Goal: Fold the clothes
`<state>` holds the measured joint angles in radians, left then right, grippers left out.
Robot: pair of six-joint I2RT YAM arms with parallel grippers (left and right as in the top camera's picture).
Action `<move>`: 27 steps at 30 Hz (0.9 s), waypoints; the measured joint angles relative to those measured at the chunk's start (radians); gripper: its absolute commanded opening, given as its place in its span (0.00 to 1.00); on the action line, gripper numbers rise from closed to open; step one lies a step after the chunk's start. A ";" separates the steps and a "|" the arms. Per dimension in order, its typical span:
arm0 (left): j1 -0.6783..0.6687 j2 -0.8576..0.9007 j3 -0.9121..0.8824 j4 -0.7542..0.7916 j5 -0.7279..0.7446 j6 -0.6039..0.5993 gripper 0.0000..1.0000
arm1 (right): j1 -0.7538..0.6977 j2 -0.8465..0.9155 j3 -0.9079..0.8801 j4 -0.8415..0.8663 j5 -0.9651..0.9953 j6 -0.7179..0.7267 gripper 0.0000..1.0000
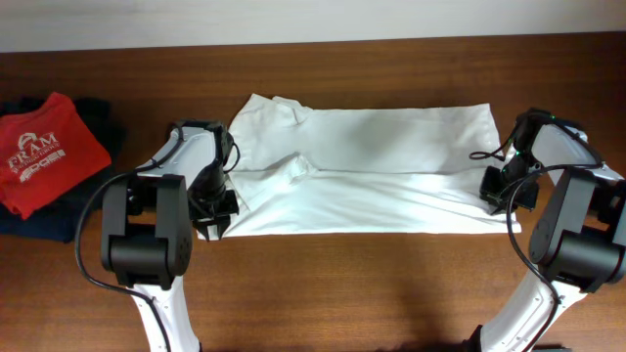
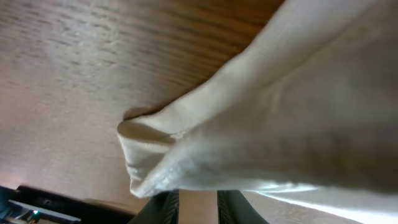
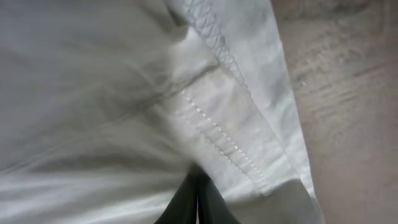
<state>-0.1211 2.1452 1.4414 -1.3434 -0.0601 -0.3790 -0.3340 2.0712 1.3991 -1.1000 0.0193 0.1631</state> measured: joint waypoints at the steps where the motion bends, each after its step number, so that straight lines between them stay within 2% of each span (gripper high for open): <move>1: 0.000 -0.002 0.000 0.003 0.003 0.000 0.20 | 0.000 0.000 -0.001 0.000 0.003 0.006 0.14; 3: 0.000 -0.038 0.006 0.022 0.005 0.000 0.20 | -0.001 -0.008 0.000 -0.005 0.012 0.018 0.42; 4: 0.000 -0.074 0.019 0.031 0.008 0.000 0.20 | -0.002 -0.012 0.009 -0.019 0.014 0.021 0.51; 5: -0.002 -0.119 0.043 0.051 0.008 0.001 0.32 | -0.003 -0.018 0.043 -0.046 0.018 0.020 0.54; 9: -0.007 -0.289 0.163 0.215 0.013 0.019 0.55 | -0.004 -0.037 0.252 -0.146 0.022 0.023 0.73; 10: -0.007 -0.310 0.183 0.289 0.021 0.039 0.59 | -0.004 -0.043 0.294 -0.156 0.022 0.021 0.75; 13: -0.007 -0.309 0.191 0.482 0.068 0.074 0.61 | -0.004 -0.050 0.395 -0.212 0.014 -0.002 0.75; 14: -0.007 -0.304 0.192 0.553 0.089 0.085 0.66 | -0.004 -0.053 0.439 -0.232 -0.003 -0.023 0.76; 16: -0.007 -0.275 0.194 0.658 0.138 0.111 0.68 | -0.004 -0.054 0.479 -0.251 -0.019 -0.039 0.76; 19: -0.006 -0.162 0.226 0.825 0.194 0.129 0.68 | -0.004 -0.055 0.494 -0.277 -0.029 -0.054 0.76; 23: -0.002 -0.001 0.238 1.143 0.217 0.130 0.68 | -0.004 -0.055 0.495 -0.297 -0.037 -0.059 0.76; 27: 0.005 0.131 0.240 1.211 0.222 0.133 0.68 | -0.004 -0.055 0.495 -0.306 -0.039 -0.059 0.76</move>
<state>-0.1165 2.2765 1.6810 -0.1326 0.1619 -0.2462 -0.3378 2.0163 1.8942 -1.4063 -0.0196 0.1040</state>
